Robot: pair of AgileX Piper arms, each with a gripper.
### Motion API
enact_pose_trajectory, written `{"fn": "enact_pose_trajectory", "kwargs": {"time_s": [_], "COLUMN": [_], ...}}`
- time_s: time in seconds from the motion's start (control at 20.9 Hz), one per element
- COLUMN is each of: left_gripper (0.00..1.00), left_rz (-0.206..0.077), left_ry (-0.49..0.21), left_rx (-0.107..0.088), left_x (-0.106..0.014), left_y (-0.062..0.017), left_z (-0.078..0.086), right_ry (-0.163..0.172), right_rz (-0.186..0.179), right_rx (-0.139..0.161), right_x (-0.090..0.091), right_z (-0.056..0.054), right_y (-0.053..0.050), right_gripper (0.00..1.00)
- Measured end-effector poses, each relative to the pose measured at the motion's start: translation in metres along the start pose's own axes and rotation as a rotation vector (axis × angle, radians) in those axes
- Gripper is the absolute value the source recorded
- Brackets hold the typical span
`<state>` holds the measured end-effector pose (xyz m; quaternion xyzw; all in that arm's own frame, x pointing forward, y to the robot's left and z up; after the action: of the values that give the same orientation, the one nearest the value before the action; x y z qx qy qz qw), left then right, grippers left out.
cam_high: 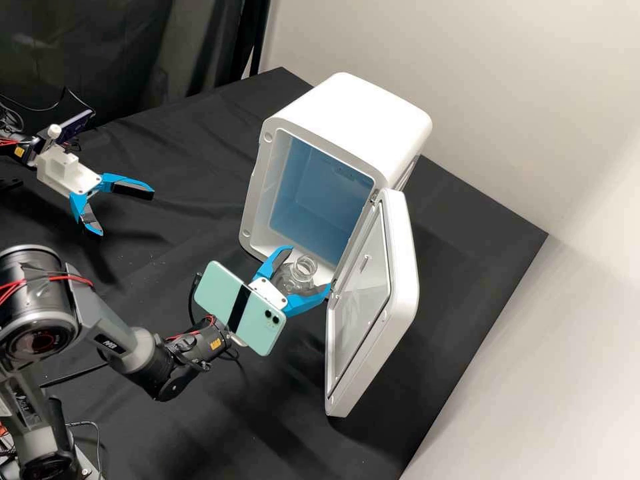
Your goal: Place the flask in the incubator
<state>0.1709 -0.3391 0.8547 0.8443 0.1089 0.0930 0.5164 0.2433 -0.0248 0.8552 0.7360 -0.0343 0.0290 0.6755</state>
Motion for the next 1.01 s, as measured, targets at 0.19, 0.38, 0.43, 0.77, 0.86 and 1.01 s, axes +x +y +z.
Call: {"fn": "enact_pose_trajectory", "kwargs": {"time_s": [0.19, 0.38, 0.43, 0.77, 0.86, 1.01], "left_gripper": [1.00, 1.00, 1.00, 1.00, 1.00, 1.00], "left_rz": [0.000, 0.000, 0.000, 0.000, 0.000, 0.000], "left_ry": [0.000, 0.003, 0.004, 0.006, 0.006, 0.006], "left_rx": [0.000, -0.001, -0.001, -0.002, -0.002, -0.002], "left_x": [0.000, 0.000, 0.000, 0.000, 0.000, 0.000], "left_y": [0.0000, -0.0001, -0.0001, 0.0000, 0.0000, -0.0002], "left_z": [0.000, -0.001, -0.001, -0.001, -0.001, -0.001], "right_ry": [0.021, 0.033, 0.033, 0.046, 0.050, 0.044], "right_rz": [-0.014, -0.020, -0.015, 0.009, 0.024, 0.020], "right_rx": [-0.010, -0.009, -0.006, -0.004, -0.003, -0.009], "right_x": [0.013, 0.024, 0.026, 0.040, 0.044, 0.051], "right_z": [-0.006, -0.010, -0.011, -0.014, -0.016, -0.017], "right_y": [-0.010, -0.016, -0.016, -0.011, -0.008, -0.010], "right_gripper": [0.00, 0.00, 0.00, 0.00, 0.00, 0.00]}}
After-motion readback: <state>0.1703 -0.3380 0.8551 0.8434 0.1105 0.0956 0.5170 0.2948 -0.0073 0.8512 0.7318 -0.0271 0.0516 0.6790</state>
